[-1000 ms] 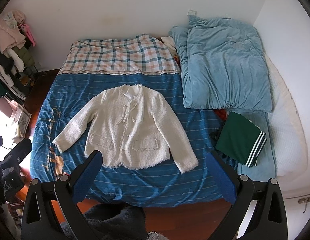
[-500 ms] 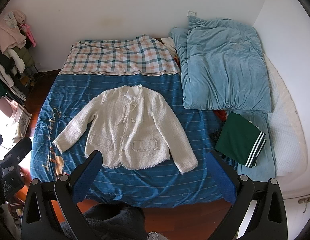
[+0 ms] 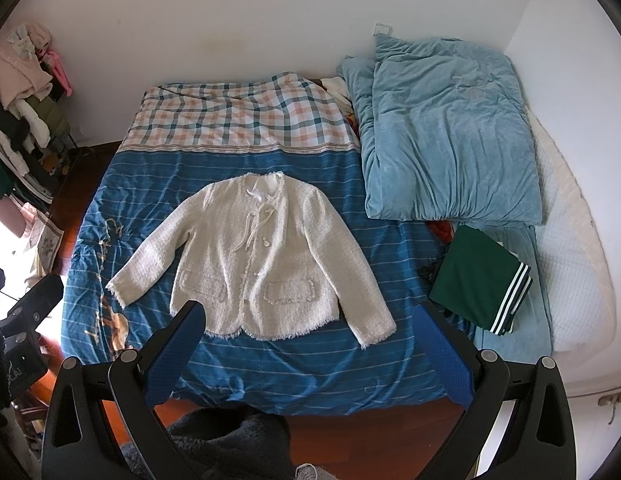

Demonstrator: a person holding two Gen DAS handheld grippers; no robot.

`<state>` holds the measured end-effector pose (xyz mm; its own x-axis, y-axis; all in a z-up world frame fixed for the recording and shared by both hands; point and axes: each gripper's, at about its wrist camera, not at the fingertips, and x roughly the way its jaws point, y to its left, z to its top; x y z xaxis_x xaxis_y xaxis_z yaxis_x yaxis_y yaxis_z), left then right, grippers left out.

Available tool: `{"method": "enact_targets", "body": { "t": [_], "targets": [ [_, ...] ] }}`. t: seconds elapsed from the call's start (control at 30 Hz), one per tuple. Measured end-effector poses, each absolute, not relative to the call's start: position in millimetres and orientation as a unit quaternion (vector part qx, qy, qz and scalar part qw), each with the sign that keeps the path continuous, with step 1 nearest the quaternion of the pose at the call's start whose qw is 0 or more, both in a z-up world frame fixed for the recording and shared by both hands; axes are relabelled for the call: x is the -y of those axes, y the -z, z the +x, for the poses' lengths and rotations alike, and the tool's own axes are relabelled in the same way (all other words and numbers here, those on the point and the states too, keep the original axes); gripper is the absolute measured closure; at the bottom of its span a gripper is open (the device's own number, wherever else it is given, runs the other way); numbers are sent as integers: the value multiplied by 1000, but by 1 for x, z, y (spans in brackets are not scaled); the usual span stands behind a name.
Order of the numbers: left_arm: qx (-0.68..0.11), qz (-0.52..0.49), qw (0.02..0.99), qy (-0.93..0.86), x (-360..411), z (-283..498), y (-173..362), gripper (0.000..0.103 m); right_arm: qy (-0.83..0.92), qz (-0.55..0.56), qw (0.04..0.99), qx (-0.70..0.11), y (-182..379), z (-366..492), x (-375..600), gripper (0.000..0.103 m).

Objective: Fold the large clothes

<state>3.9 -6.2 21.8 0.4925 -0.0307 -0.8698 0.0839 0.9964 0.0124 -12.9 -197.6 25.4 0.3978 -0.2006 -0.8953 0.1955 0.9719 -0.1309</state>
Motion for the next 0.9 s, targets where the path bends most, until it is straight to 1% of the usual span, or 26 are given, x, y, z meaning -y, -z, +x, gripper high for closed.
{"method": "enact_targets", "body": {
  "t": [0.7, 0.9],
  "targets": [
    [-497, 24, 867, 39, 9, 9, -31, 0, 122, -3, 837, -534, -34, -11, 198, 0],
    [-483, 31, 874, 34, 2, 21, -22, 0, 133, 24, 833, -537, -34, 0, 205, 0]
  ]
}}
